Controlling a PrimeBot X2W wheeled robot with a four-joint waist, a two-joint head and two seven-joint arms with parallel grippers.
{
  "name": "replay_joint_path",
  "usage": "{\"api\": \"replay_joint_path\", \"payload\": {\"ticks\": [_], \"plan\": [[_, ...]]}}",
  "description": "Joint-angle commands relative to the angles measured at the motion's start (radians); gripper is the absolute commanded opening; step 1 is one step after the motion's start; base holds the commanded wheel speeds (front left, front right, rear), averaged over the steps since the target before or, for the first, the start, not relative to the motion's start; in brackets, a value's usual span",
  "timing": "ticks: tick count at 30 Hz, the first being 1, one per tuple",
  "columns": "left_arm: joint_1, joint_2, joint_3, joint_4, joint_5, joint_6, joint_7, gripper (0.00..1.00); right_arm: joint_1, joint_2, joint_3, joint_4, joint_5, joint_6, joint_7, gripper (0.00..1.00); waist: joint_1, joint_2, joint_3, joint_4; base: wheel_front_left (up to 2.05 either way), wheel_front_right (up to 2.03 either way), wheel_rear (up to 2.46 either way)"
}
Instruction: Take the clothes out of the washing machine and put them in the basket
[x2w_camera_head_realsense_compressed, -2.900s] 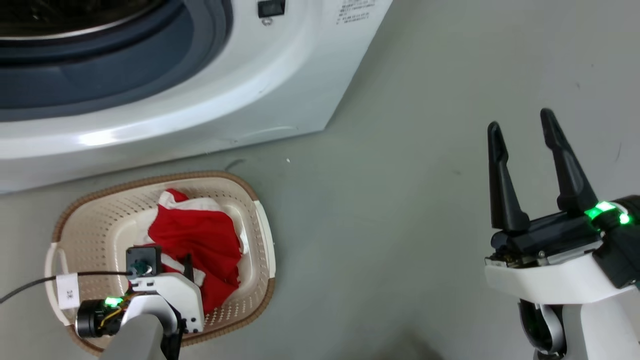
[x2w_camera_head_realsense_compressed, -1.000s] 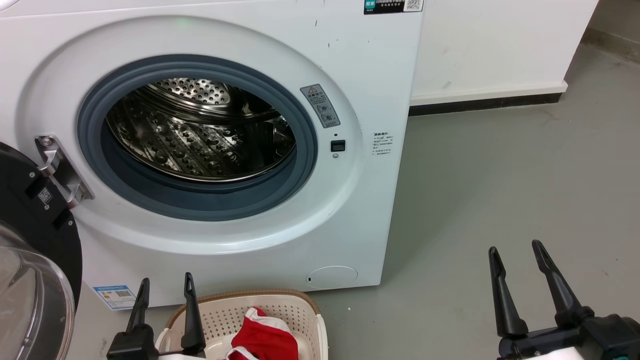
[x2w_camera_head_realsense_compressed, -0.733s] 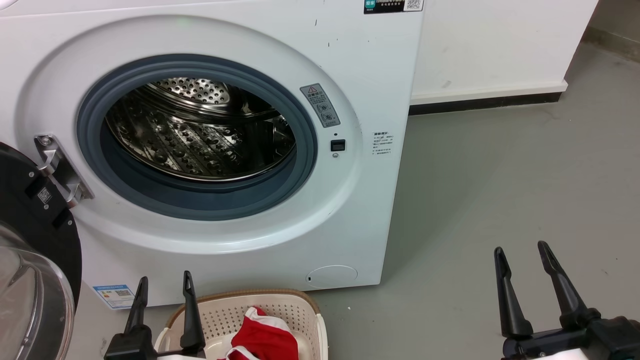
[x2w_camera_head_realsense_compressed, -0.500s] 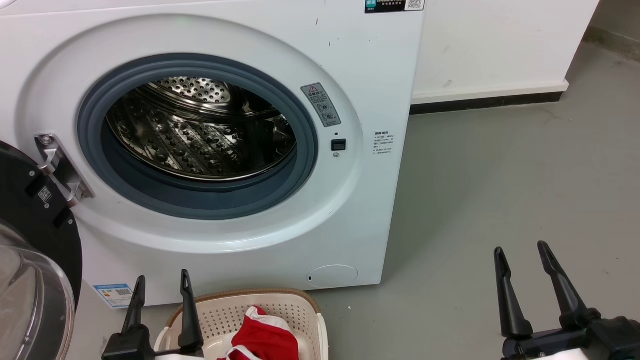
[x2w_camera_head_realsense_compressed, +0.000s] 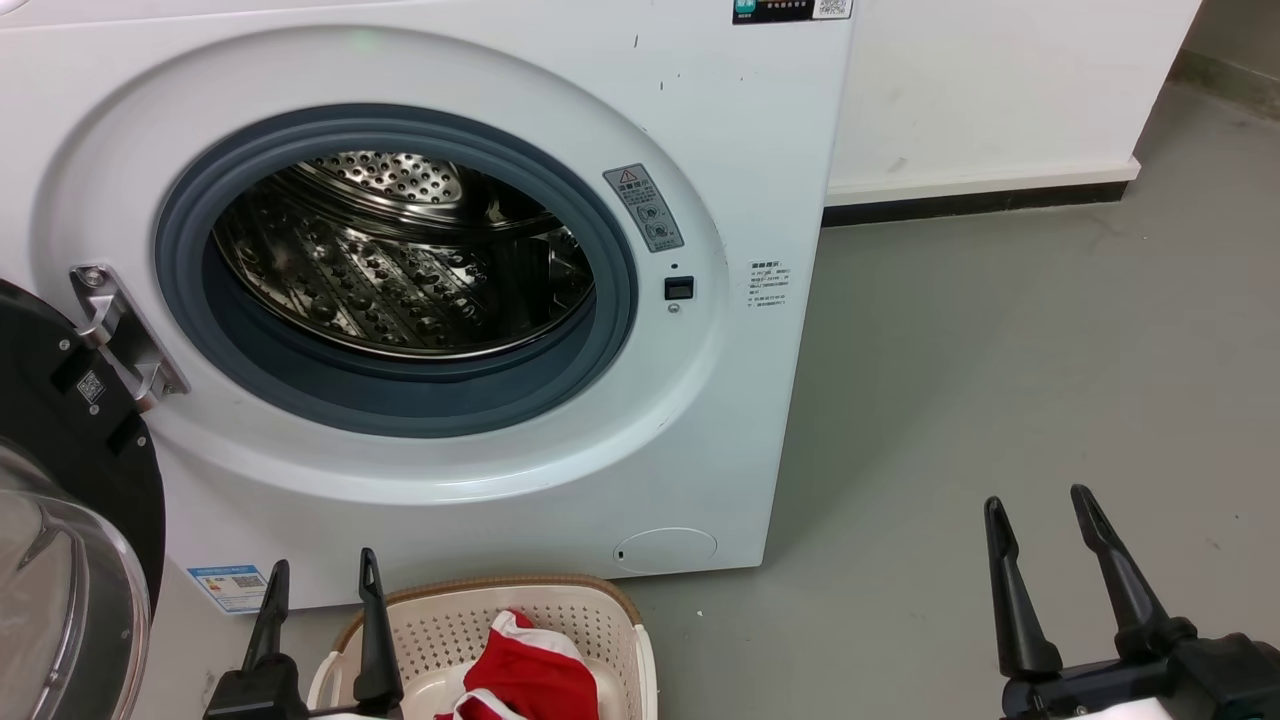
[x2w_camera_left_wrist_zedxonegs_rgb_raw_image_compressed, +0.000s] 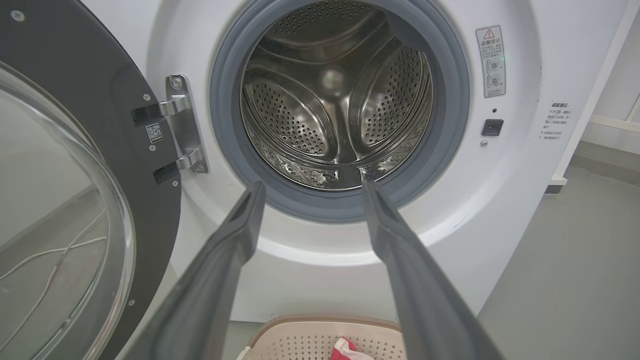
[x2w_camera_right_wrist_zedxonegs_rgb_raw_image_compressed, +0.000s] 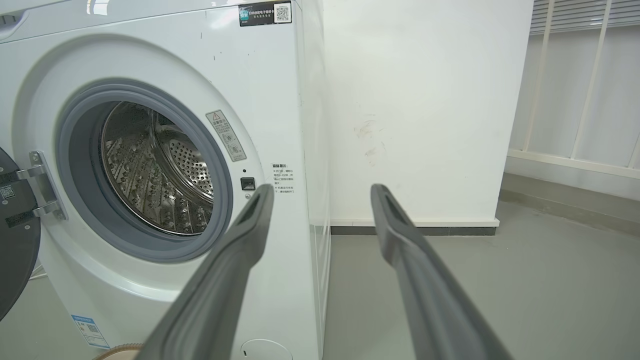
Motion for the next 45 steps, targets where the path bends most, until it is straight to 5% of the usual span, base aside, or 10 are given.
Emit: {"api": "replay_joint_path", "payload": {"ticks": [1,6,7,12,23,45], "plan": [[0.001,-0.001,0.003,0.004,0.007,-0.002,-0.003,1.00,0.005,0.000,0.001,0.002,0.008,-0.001,-0.002,1.00,0.0000,0.0000,0.000,-0.001,0.00,0.00,0.00],[-0.001,-0.001,0.008,0.008,0.008,-0.004,-0.003,1.00,0.004,0.000,0.002,0.003,0.010,-0.001,-0.002,1.00,0.0000,0.0000,0.001,-0.002,0.00,0.00,0.00],[0.000,0.000,0.006,0.007,0.002,-0.003,0.000,0.00,0.000,0.000,0.002,0.001,0.003,0.000,0.000,0.00,0.0000,0.0000,0.001,-0.002,0.00,0.00,0.00],[0.007,-0.003,0.004,0.052,-0.011,-0.004,0.008,0.00,0.003,0.000,0.005,0.041,0.012,0.000,0.002,0.00,0.0000,0.0000,0.001,-0.002,0.00,0.00,0.00],[-0.042,-0.002,0.023,0.084,-0.276,-0.044,0.073,0.00,-0.047,-0.019,0.002,0.098,0.297,0.000,0.048,0.00,0.0000,0.0000,0.005,0.007,0.00,0.00,0.00],[-0.109,-0.001,0.047,0.126,-0.641,-0.099,0.161,0.00,-0.116,-0.035,-0.014,0.180,0.679,0.000,0.121,0.00,0.0000,0.0000,0.011,0.021,0.00,0.00,0.00]]}}
